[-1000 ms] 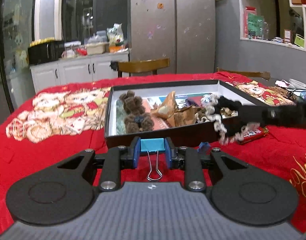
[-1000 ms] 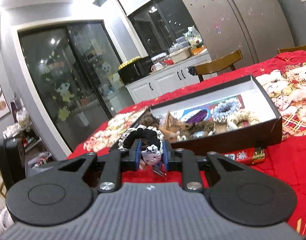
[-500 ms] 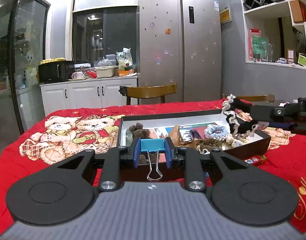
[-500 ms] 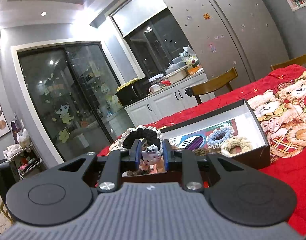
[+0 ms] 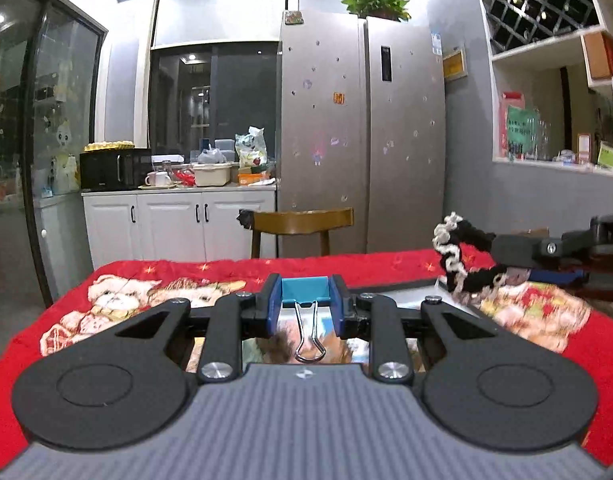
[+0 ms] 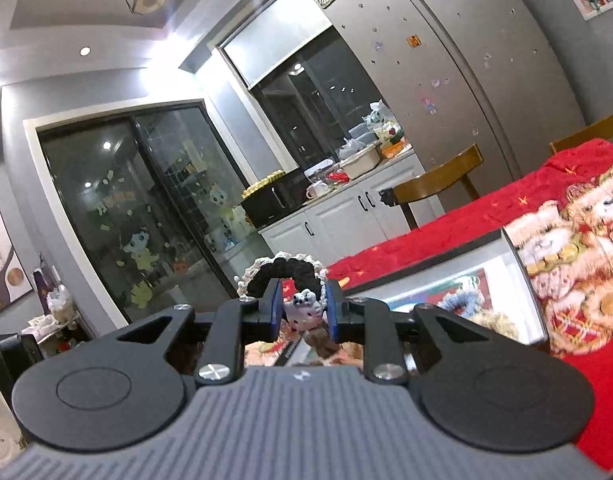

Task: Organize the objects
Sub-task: 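Lift and carry the binder clip and scrunchie with both grippers over the box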

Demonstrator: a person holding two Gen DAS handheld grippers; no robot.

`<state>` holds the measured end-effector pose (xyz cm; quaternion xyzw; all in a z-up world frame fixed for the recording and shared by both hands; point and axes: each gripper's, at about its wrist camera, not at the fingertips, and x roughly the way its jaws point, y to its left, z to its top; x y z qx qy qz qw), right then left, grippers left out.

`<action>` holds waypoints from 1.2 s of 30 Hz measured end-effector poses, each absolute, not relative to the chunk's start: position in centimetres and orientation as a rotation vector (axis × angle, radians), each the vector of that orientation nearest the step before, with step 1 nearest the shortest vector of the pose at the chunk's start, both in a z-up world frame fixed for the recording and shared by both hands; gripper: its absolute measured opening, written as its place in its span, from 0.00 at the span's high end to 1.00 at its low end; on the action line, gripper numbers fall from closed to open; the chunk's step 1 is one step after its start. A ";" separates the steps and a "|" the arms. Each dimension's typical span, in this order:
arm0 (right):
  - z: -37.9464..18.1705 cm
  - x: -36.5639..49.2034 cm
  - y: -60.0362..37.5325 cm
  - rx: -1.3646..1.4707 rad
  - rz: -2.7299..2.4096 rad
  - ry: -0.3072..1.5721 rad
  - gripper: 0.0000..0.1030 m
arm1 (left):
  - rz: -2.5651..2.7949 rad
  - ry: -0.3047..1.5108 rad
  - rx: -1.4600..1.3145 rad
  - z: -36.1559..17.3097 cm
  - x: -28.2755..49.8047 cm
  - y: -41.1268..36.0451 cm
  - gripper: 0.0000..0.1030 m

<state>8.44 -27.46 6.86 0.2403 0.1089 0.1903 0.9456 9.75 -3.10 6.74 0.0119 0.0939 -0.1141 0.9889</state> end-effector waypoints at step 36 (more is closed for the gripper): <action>7.4 22.6 -32.0 0.511 0.140 0.287 0.75 | -0.337 0.398 -0.189 11.3 30.4 -11.0 0.71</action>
